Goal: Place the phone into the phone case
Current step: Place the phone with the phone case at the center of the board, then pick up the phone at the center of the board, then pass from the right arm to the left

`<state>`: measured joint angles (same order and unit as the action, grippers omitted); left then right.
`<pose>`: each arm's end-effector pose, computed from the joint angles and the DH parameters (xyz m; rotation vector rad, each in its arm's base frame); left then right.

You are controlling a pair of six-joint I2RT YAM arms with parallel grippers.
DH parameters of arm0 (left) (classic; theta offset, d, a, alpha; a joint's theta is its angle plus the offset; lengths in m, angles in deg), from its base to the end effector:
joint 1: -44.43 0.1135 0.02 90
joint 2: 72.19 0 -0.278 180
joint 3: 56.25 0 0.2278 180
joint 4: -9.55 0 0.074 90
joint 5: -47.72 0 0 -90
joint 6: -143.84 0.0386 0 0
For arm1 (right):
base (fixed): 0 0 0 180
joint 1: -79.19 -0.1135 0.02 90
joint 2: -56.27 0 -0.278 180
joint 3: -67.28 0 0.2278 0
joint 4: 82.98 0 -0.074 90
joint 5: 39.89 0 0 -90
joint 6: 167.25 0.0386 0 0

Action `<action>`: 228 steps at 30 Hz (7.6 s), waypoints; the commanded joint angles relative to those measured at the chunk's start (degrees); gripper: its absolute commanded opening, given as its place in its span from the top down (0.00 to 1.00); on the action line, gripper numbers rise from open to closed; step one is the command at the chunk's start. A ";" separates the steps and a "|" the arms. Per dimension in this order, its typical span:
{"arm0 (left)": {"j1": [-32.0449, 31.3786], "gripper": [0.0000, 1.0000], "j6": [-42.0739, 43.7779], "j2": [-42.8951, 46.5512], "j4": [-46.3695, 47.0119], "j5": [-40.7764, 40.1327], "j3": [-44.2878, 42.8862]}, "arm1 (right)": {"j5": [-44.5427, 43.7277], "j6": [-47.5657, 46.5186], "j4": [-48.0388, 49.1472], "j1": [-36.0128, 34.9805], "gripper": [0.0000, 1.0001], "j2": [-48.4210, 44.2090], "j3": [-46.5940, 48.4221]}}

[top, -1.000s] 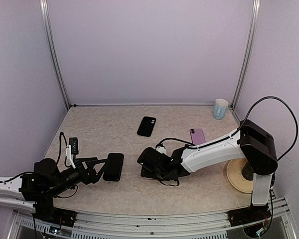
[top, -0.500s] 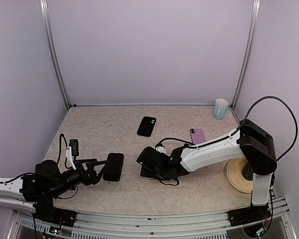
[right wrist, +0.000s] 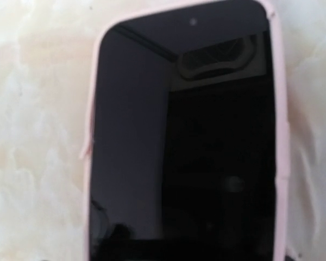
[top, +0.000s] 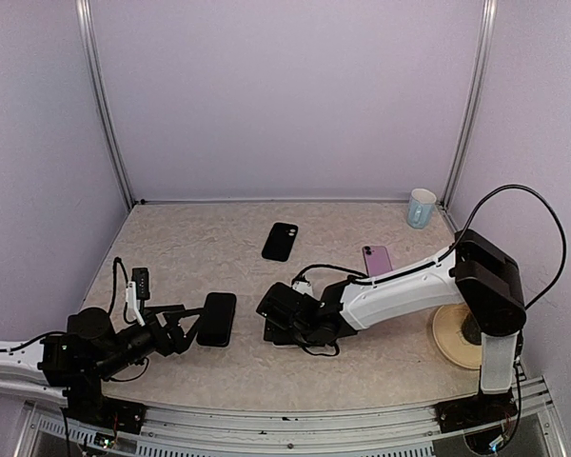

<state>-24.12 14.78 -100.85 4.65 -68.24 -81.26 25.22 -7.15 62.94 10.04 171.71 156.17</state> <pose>0.0563 -0.0970 0.2162 0.1112 1.8073 -0.9922 0.1564 0.3649 0.1677 0.1673 2.5294 0.4273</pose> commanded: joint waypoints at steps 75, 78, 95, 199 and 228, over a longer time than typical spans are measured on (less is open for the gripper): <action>6.11 0.01 -0.92 -14.96 2.47 4.89 -7.66 | 9.12 -40.37 0.88 42.92 0.00 -7.70 -8.09; 6.13 0.01 -0.92 -14.84 2.46 4.94 -7.58 | 10.06 -41.25 1.16 43.75 0.00 -6.40 -7.11; 6.07 0.01 -1.69 -14.38 2.74 4.94 -6.56 | 12.58 -45.88 -0.39 46.46 0.05 0.93 -0.95; 14.37 0.01 8.56 -32.24 12.23 37.72 -14.49 | 13.75 -77.82 30.32 -2.88 0.35 -32.22 -25.33; 14.46 0.71 1.32 -44.66 15.64 47.31 -20.99 | -0.75 -85.29 32.56 -9.30 0.35 -28.70 -24.13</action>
<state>-9.96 16.65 -144.52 17.09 -22.88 -101.72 26.77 -91.58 91.23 1.58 142.53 129.77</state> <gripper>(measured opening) 0.374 0.710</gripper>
